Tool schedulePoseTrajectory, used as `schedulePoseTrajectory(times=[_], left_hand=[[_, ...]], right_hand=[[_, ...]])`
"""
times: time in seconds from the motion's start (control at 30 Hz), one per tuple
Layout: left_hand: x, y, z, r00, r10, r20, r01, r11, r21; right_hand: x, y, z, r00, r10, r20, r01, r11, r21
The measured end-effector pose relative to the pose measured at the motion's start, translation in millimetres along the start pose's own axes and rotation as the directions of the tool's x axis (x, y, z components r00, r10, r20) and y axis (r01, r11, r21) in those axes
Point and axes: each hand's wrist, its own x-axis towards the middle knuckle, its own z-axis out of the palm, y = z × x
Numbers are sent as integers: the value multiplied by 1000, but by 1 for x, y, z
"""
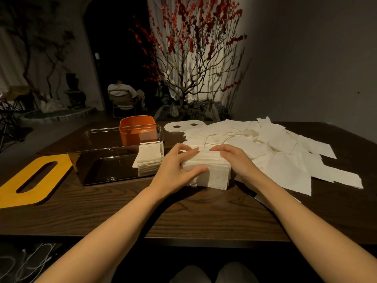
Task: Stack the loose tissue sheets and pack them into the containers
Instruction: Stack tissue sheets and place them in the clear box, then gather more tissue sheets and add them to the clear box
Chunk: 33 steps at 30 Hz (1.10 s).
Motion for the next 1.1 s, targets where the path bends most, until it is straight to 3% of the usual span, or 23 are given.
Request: schedulePoseTrajectory(times=[0.17,0.4,0.5,0.6,0.7,0.77,0.83,1.0,1.1], left_hand=[[1,-1,0,1000,-9,-6,9,1000,3],[1,0,0,1000,-19,-2,19,1000,15],[1,0,0,999,-45,4,45,999,4],[1,1,1,995,-100,13,101,990,-101],[2,-1,3,974,-185,133,214,942,-257],[1,-3,4,944,-221,243,293,901,-321],[2,-5,6,917,-250,310,356,864,-355],[7,-12,6,863,-311,398,476,766,-432],[9,-15,7,847,-320,425,500,750,-433]], right_hand=[[-2,-1,-8,1000,9,20,-11,996,84],[-4,2,-5,998,15,54,-16,1000,10],[-3,0,-7,997,29,73,-34,998,59],[-6,1,-14,980,69,187,-85,993,77],[-8,7,-20,928,40,370,-74,994,78],[-8,12,-22,903,11,430,-6,1000,-12],[-6,15,-22,899,13,437,39,993,-109],[-5,20,-18,906,26,422,17,995,-97],[-6,18,-14,914,-32,405,86,989,-118]])
